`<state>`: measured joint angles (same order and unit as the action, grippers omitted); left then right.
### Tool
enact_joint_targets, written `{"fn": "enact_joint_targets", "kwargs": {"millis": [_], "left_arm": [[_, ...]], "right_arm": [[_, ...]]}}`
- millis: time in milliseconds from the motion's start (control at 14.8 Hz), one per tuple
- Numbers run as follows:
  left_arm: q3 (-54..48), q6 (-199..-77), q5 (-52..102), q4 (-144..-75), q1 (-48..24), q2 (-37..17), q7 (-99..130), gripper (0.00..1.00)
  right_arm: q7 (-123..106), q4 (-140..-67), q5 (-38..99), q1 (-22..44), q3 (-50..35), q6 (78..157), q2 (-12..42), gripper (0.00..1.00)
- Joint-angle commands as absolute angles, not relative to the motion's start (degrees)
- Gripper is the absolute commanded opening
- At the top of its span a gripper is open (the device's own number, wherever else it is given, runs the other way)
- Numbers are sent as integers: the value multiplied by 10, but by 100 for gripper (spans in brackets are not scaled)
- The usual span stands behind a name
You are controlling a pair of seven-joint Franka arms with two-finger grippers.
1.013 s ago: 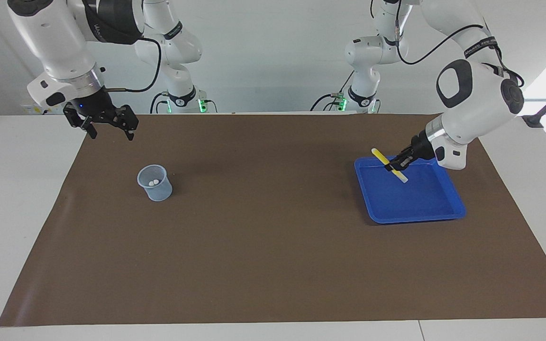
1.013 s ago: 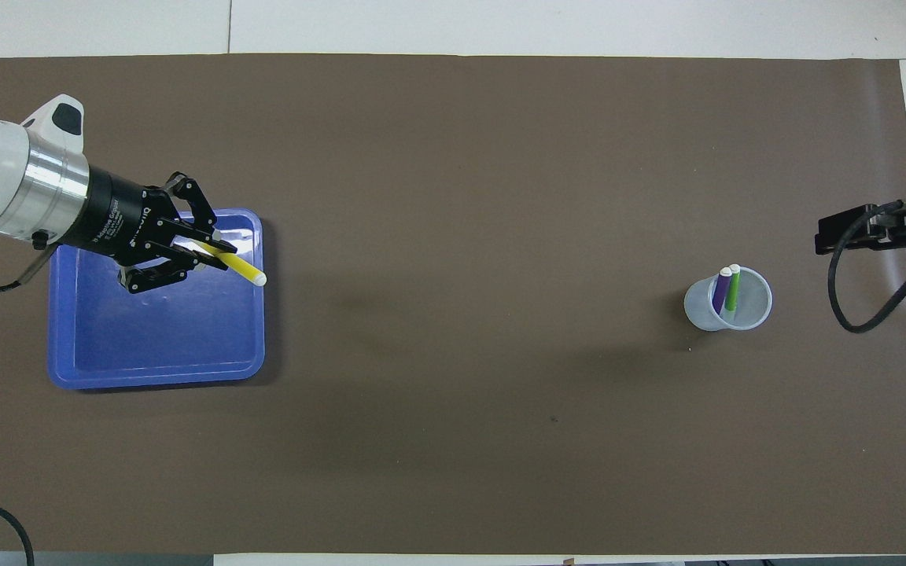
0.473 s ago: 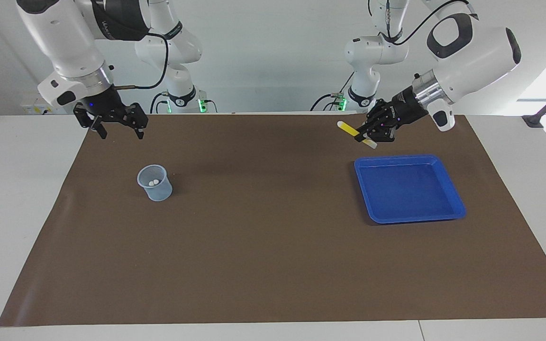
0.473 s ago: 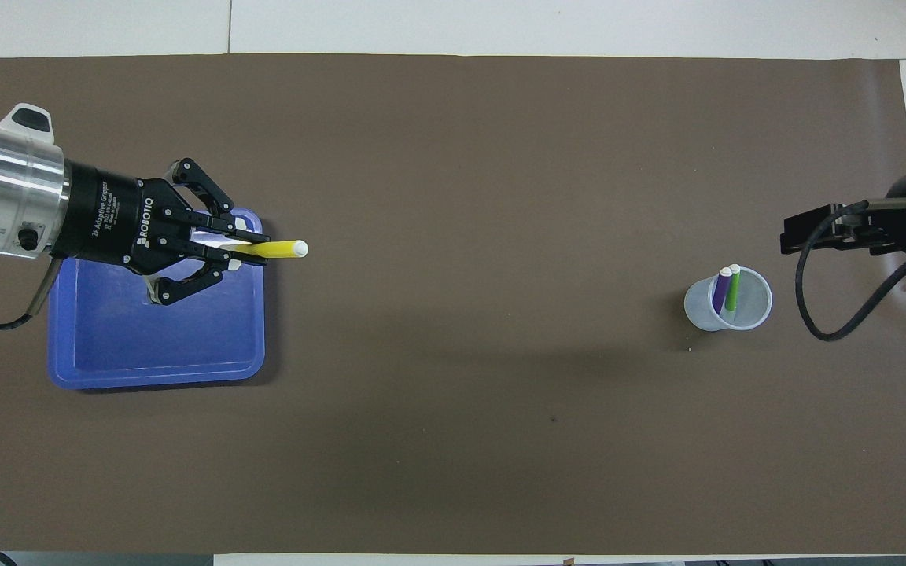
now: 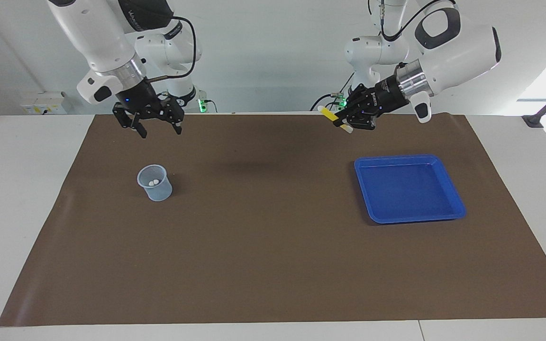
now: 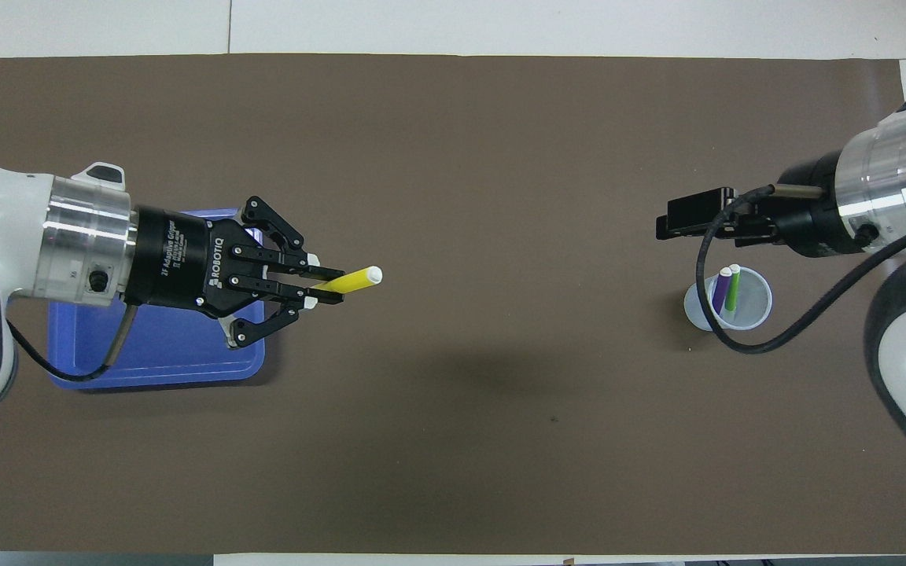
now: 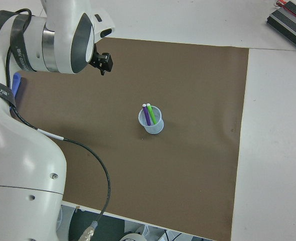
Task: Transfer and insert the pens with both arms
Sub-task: 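Lift the yellow pen with the left gripper while the right gripper approaches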
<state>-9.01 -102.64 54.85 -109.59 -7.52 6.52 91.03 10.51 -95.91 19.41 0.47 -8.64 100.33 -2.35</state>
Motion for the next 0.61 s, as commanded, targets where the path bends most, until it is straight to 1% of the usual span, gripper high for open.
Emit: {"fn": "enact_joint_targets", "kwargs": {"millis": [0,203,540], "left_arm": [[-85,-1113,586,-1175,-127,115,924,0],[-84,-1188,628,-1221,-167,137,929,0],[-85,-1254,654,-1243,-202,144,929,0]], "right_arm": [[138,-958,241,-1,-118,1032,-23,100],[163,-962,292,-1,-156,1062,-25,100],[239,-963,294,0,-235,1122,-19,100]]}}
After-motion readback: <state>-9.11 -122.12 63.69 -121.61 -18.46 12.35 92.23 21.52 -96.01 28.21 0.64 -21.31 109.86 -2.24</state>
